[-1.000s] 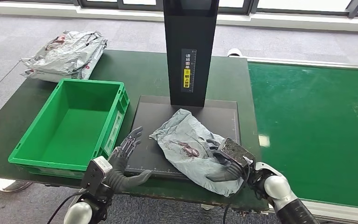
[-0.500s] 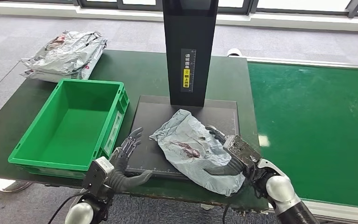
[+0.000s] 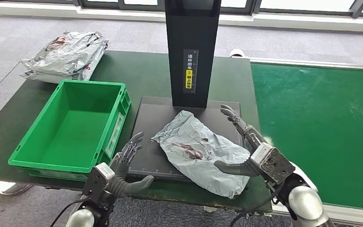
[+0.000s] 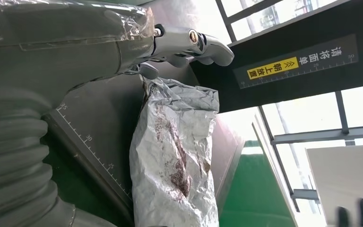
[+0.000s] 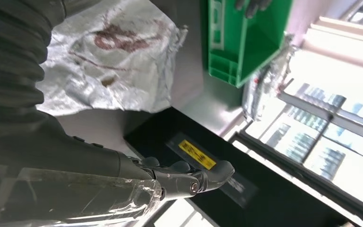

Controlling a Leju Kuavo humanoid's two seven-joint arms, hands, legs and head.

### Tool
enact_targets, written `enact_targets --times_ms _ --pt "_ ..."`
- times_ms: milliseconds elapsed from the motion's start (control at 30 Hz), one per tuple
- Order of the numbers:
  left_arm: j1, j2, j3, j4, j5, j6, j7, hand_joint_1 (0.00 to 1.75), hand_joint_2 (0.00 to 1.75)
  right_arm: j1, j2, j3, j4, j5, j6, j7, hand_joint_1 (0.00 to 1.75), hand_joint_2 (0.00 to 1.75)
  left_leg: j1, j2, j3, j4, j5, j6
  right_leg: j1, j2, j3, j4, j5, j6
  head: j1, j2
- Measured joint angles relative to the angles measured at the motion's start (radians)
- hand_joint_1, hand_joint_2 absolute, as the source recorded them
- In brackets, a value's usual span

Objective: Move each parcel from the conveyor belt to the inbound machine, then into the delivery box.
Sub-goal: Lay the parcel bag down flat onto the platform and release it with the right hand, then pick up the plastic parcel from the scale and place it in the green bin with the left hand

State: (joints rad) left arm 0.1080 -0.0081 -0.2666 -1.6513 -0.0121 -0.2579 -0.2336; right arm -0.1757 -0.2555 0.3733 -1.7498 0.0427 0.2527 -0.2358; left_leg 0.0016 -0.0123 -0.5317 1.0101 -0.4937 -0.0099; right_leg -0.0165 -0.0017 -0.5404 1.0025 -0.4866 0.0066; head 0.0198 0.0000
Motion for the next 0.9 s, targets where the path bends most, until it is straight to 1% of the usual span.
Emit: enact_targets --times_ms 100,233,300,400,500,600,700,800,900 --pt "0.009 -0.002 0.001 -0.014 -0.039 0.021 0.003 0.0 1.75 0.021 0.016 -0.042 -0.078 0.026 -0.027 -0.002 0.0 1.75 0.0 0.0 0.0 0.0 0.0 0.0 0.0 0.0 0.0 0.0 0.0 0.0 0.0 0.0" --pt "0.014 -0.004 -0.001 -0.038 -0.202 0.053 0.012 0.0 1.75 0.075 0.041 -0.104 -0.159 0.025 -0.044 -0.022 0.0 1.75 0.0 -0.001 -0.001 0.0 0.0 0.0 0.0 -0.001 -0.001 0.0 0.0 0.0 0.0 0.0" --pt "0.013 -0.005 -0.006 -0.048 -0.262 0.056 0.016 0.0 1.75 0.108 0.051 -0.123 -0.18 0.016 -0.043 -0.034 0.0 1.75 0.0 0.0 -0.001 0.0 0.0 0.0 0.0 0.0 -0.001 0.0 0.0 0.0 0.0 0.0" --pt "0.012 -0.009 -0.012 -0.057 -0.289 0.057 0.017 0.0 1.75 0.139 0.062 -0.136 -0.198 0.004 -0.041 -0.038 0.0 1.75 0.0 0.001 -0.001 0.0 0.0 0.0 0.0 0.001 -0.002 -0.001 0.0 0.0 0.0 0.0" --pt "0.0 -0.011 -0.031 -0.06 -0.387 0.049 0.013 0.0 1.75 0.166 0.089 -0.147 -0.202 -0.057 -0.02 -0.021 0.0 1.75 0.0 0.002 -0.001 0.0 0.0 0.0 0.0 0.001 -0.002 -0.001 0.001 0.0 0.0 0.0" --pt "-0.044 -0.015 -0.095 -0.051 -0.58 0.047 0.02 0.0 1.75 0.2 0.137 -0.156 -0.196 -0.13 0.011 -0.007 0.0 1.75 0.0 0.001 -0.002 0.0 0.001 0.0 0.0 0.001 -0.003 -0.001 0.001 0.0 0.0 0.0" --pt "-0.121 -0.017 -0.181 -0.012 -0.743 0.048 0.043 0.0 1.75 0.223 0.175 -0.167 -0.178 -0.184 0.042 -0.001 0.0 1.75 0.0 0.001 -0.002 0.0 0.001 0.0 0.0 0.001 -0.003 -0.001 0.002 0.0 0.0 0.0" --pt "-0.209 -0.017 -0.258 0.066 -0.815 0.036 0.065 0.0 1.75 0.229 0.203 -0.186 -0.164 -0.202 0.073 0.004 0.0 1.75 0.0 0.002 -0.002 0.0 0.002 0.0 0.0 0.002 -0.003 -0.001 0.003 0.0 0.0 0.0" --pt "-0.283 -0.02 -0.314 0.16 -0.828 0.02 0.071 0.0 1.75 0.228 0.228 -0.202 -0.159 -0.205 0.095 0.019 0.0 1.75 0.0 0.002 -0.002 0.0 0.003 0.0 0.0 0.002 -0.004 -0.001 0.004 0.001 0.0 0.0"
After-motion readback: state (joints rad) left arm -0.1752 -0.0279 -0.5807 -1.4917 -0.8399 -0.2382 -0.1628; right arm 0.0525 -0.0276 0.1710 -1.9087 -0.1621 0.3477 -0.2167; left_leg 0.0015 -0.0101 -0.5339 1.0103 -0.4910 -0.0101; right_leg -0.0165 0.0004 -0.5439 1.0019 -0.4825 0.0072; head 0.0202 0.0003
